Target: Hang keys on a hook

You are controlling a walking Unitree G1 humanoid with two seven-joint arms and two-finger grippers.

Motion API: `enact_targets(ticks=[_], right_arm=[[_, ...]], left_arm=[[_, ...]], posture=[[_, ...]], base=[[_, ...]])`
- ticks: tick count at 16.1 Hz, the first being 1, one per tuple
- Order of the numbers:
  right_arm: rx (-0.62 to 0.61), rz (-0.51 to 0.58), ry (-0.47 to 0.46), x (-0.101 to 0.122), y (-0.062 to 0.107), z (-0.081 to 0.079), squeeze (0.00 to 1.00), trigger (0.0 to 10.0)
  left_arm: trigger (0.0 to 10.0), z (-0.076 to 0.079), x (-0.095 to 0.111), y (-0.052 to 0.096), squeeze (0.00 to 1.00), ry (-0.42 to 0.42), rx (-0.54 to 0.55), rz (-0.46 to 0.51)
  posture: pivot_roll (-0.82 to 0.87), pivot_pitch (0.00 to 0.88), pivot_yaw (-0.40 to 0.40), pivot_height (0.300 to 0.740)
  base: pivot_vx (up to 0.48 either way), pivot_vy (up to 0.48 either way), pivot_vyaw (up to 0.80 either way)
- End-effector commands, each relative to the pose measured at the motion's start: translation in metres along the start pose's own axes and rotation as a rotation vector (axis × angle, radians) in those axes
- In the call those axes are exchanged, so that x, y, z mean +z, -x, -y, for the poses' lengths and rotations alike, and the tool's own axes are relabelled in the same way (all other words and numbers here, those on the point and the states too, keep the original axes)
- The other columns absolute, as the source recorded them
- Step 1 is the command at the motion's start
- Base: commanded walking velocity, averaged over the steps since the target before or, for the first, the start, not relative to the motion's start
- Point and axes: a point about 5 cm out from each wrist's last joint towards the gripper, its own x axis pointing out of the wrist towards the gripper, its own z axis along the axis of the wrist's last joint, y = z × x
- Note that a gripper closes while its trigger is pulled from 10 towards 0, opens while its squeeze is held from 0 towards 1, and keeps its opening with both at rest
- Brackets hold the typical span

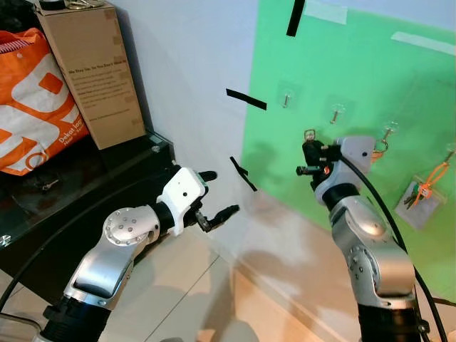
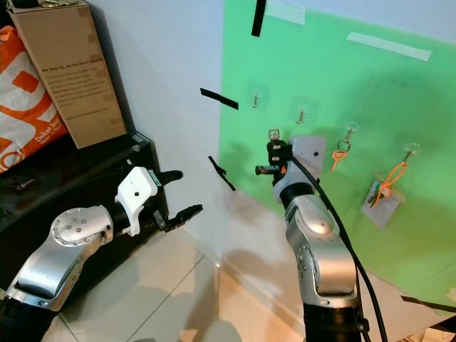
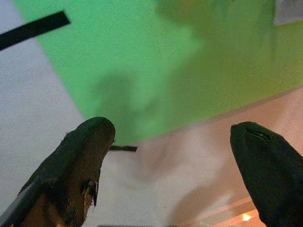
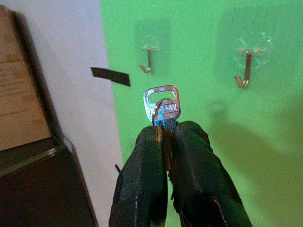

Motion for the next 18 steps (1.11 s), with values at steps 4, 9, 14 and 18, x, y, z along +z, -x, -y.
enact_targets(ticks=[4, 9, 14, 18], right_arm=[[-0.030, 0.032, 0.034, 0.010, -0.007, 0.004, 0.00, 10.0], [-0.080, 0.054, 0.054, 0.014, -0.013, 0.009, 0.00, 10.0], [-0.129, 0.064, 0.070, 0.018, -0.021, 0.013, 0.00, 10.0], [-0.183, 0.026, 0.082, 0.014, -0.023, 0.022, 0.00, 10.0]], left_arm=[[10.0, 0.001, 0.001, 0.001, 0.00, 0.000, -0.031, -0.003], [10.0, 0.002, 0.001, 0.002, 0.00, 0.007, -0.037, -0.006], [10.0, 0.001, 0.001, 0.003, 0.00, 0.004, -0.039, -0.008], [10.0, 0.001, 0.002, 0.002, 0.00, 0.003, -0.040, -0.007]], posture=[[-0.04, 0.000, -0.018, 0.740], [-0.03, 0.000, -0.024, 0.740], [-0.03, 0.000, -0.022, 0.740], [-0.03, 0.000, -0.022, 0.740]], base=[[0.000, 0.000, 0.00], [0.000, 0.000, 0.00], [0.000, 0.000, 0.00], [0.000, 0.000, 0.00]])
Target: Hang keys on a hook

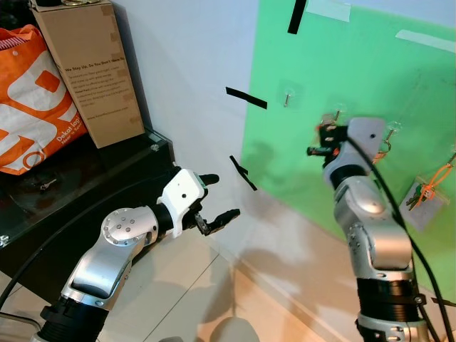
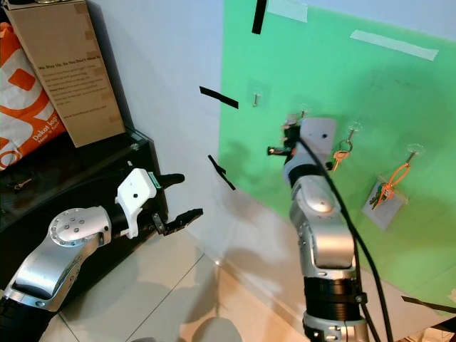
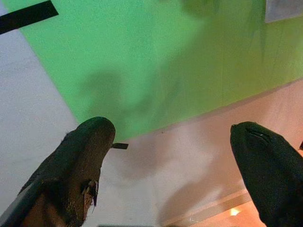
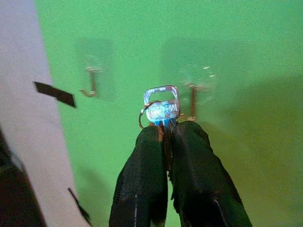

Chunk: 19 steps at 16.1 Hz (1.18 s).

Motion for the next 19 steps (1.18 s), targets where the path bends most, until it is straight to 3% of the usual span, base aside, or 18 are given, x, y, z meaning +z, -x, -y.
enact_targets(ticks=[1, 6, 14, 16, 19], right_arm=[[-0.025, -0.026, 0.013, -0.002, -0.002, 0.004, 0.00, 10.0], [-0.032, -0.068, -0.019, -0.009, 0.001, 0.001, 0.00, 10.0], [0.050, -0.144, 0.011, -0.020, 0.004, -0.010, 0.00, 10.0], [0.048, -0.130, 0.005, -0.018, 0.004, -0.009, 0.00, 10.0], [0.093, -0.022, -0.059, -0.002, 0.006, -0.011, 0.00, 10.0]], left_arm=[[10.0, 0.000, 0.004, 0.000, 0.00, -0.012, -0.007, 0.007], [10.0, 0.000, 0.004, 0.000, 0.00, -0.004, -0.012, 0.005], [10.0, 0.001, 0.004, 0.000, 0.00, -0.002, -0.014, 0.002], [10.0, 0.001, 0.004, 0.000, 0.00, -0.002, -0.012, 0.002], [10.0, 0.000, 0.004, 0.000, 0.00, -0.002, -0.009, 0.003]], posture=[[-0.03, 0.000, -0.022, 0.740], [-0.04, 0.000, -0.019, 0.740], [-0.03, 0.000, -0.021, 0.740], [-0.03, 0.000, -0.021, 0.740], [-0.03, 0.000, -0.021, 0.740]], base=[[0.000, 0.000, 0.00], [0.000, 0.000, 0.00], [0.000, 0.000, 0.00], [0.000, 0.000, 0.00], [0.000, 0.000, 0.00]])
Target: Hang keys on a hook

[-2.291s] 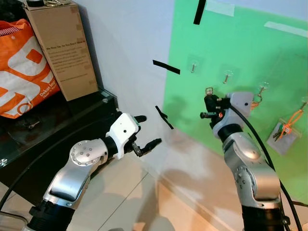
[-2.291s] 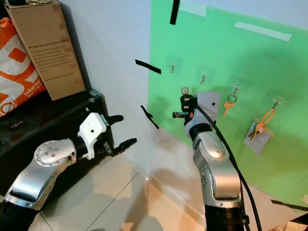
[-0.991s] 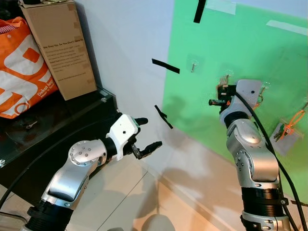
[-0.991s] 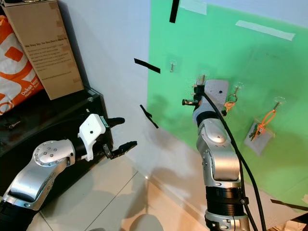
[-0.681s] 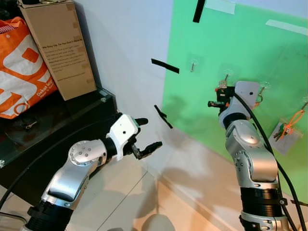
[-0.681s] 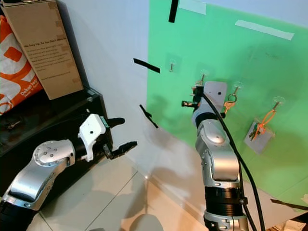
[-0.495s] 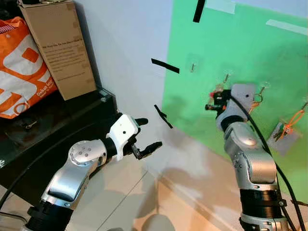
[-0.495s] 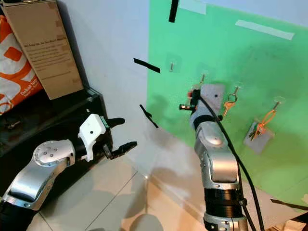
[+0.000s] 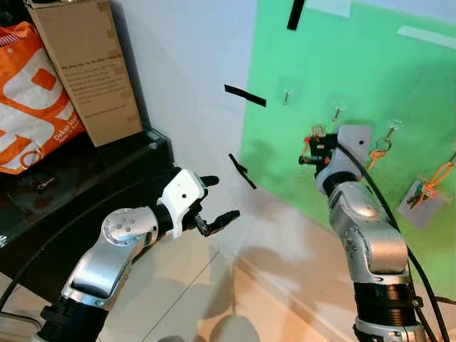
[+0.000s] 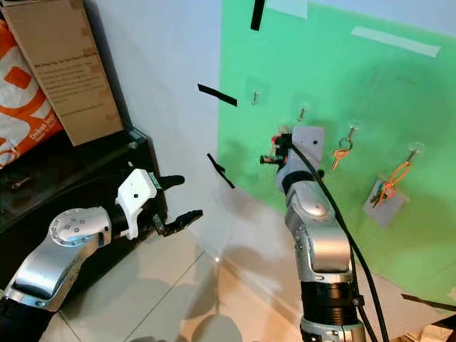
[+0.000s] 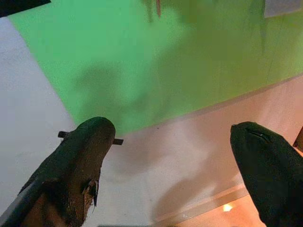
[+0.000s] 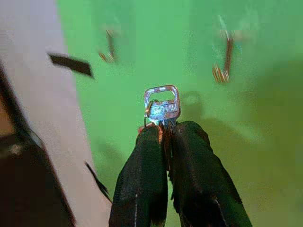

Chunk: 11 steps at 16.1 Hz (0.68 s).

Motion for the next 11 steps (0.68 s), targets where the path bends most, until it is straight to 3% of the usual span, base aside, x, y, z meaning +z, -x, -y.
enact_targets(ticks=[1, 7, 11], right_arm=[[0.025, 0.050, -0.010, 0.009, 0.003, 0.001, 0.00, 10.0], [0.001, 0.133, 0.030, 0.031, 0.003, 0.013, 0.00, 10.0], [-0.080, 0.095, 0.065, 0.028, -0.005, 0.024, 0.00, 10.0]], left_arm=[[10.0, -0.001, 0.006, 0.000, 0.00, -0.018, -0.002, 0.014], [10.0, -0.003, 0.007, -0.002, 0.00, -0.019, -0.005, 0.017], [10.0, -0.003, 0.011, -0.004, 0.00, -0.024, 0.003, 0.036]], posture=[[-0.03, 0.000, -0.021, 0.740], [-0.05, 0.000, -0.017, 0.740], [-0.05, 0.000, -0.017, 0.740]], base=[[0.000, 0.000, 0.00], [0.000, 0.000, 0.00], [0.000, 0.000, 0.00]])
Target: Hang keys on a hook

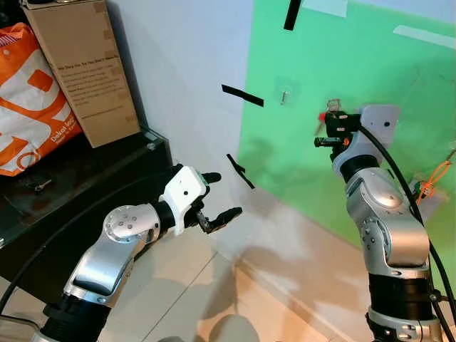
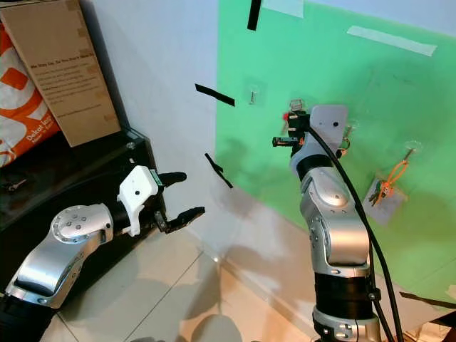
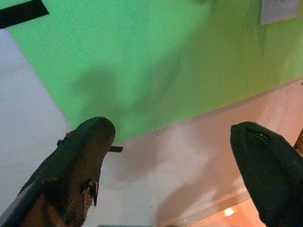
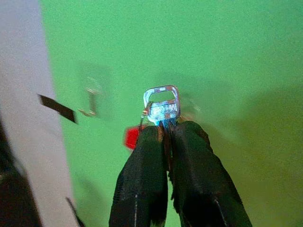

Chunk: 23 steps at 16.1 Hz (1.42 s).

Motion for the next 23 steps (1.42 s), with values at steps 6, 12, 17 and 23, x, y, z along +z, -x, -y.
enact_targets(ticks=[6, 12, 17, 23], right_arm=[[-0.054, -0.053, 0.025, -0.007, -0.006, 0.009, 0.00, 10.0], [0.014, -0.067, 0.024, -0.010, -0.005, 0.000, 0.00, 10.0], [0.060, -0.068, 0.039, -0.011, -0.003, -0.005, 0.00, 10.0], [0.103, -0.068, 0.161, -0.015, 0.002, -0.007, 0.00, 10.0]], left_arm=[[10.0, -0.002, 0.013, -0.002, 0.00, 0.010, 0.009, 0.072], [10.0, -0.006, 0.025, -0.002, 0.00, 0.046, 0.023, 0.143], [10.0, -0.007, 0.027, -0.002, 0.00, 0.047, 0.023, 0.151], [10.0, -0.004, 0.025, -0.002, 0.00, 0.034, 0.014, 0.134]], posture=[[-0.05, 0.000, -0.019, 0.740], [-0.05, 0.000, -0.021, 0.740], [-0.04, 0.000, -0.024, 0.740], [-0.04, 0.000, -0.031, 0.740]], base=[[0.000, 0.000, 0.00], [0.000, 0.000, 0.00], [0.000, 0.000, 0.00], [0.000, 0.000, 0.00]])
